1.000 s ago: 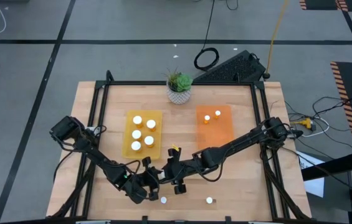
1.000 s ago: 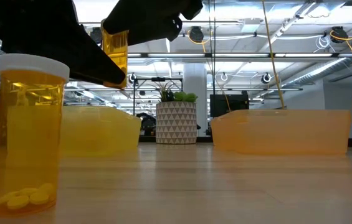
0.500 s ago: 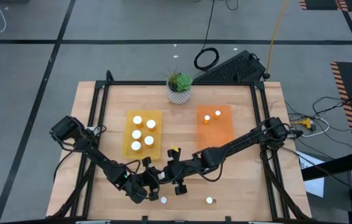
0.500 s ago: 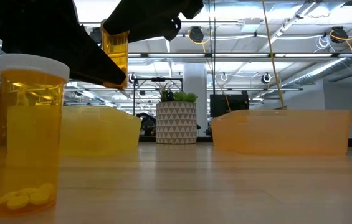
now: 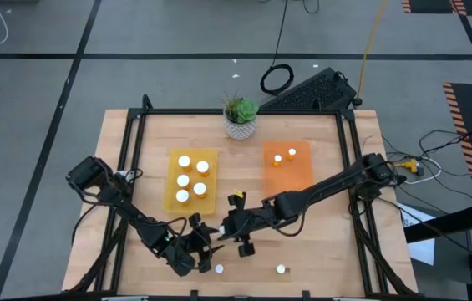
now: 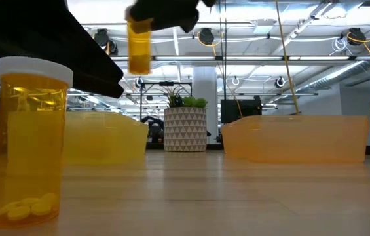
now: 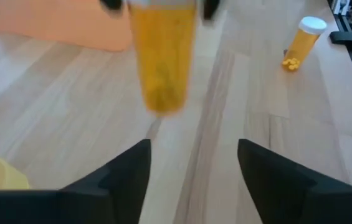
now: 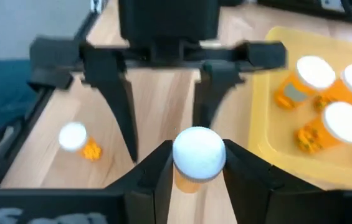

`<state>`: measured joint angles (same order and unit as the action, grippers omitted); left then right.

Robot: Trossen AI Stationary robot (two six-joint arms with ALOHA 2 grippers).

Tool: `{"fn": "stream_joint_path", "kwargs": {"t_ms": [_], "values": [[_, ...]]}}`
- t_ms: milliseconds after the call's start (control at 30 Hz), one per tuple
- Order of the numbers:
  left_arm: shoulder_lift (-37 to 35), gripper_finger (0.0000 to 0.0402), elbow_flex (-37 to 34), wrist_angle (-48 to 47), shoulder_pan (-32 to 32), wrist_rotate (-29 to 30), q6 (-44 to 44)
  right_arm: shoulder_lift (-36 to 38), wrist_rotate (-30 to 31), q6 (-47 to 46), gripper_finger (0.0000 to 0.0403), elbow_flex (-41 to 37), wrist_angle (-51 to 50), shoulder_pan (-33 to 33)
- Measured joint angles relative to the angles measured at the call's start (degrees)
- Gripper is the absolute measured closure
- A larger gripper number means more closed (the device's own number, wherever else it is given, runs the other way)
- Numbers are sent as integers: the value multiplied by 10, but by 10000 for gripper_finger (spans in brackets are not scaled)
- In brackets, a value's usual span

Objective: Pick and place medicine bottles into bin by pill shape (circle, oval)
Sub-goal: Put the small medicine bottle into the orange bin

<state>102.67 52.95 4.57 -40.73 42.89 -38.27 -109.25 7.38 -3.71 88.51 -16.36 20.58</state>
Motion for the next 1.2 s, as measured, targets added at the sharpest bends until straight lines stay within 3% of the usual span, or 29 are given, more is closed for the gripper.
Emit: {"fn": "stream_joint_path", "kwargs": {"t_ms": [167, 500, 600, 767, 1067, 1200], "values": [[0, 135, 0, -1, 0, 0, -9, 47, 19, -21, 285, 0, -79, 0], [0, 133, 0, -1, 0, -10, -11, 145, 177, -73, 285, 0, -301, -8], [0, 133, 0, -1, 0, -10, -11, 173, 199, -87, 285, -11, -330, -21], [0, 133, 0, 0, 0, -10, -11, 246, 198, -92, 285, -101, -290, -52], [0, 133, 0, 0, 0, -10, -11, 410, 193, -93, 284, -371, -114, -136], [0, 133, 0, 0, 1, -10, -10, 463, 158, -94, 284, -471, -41, -183]]}}
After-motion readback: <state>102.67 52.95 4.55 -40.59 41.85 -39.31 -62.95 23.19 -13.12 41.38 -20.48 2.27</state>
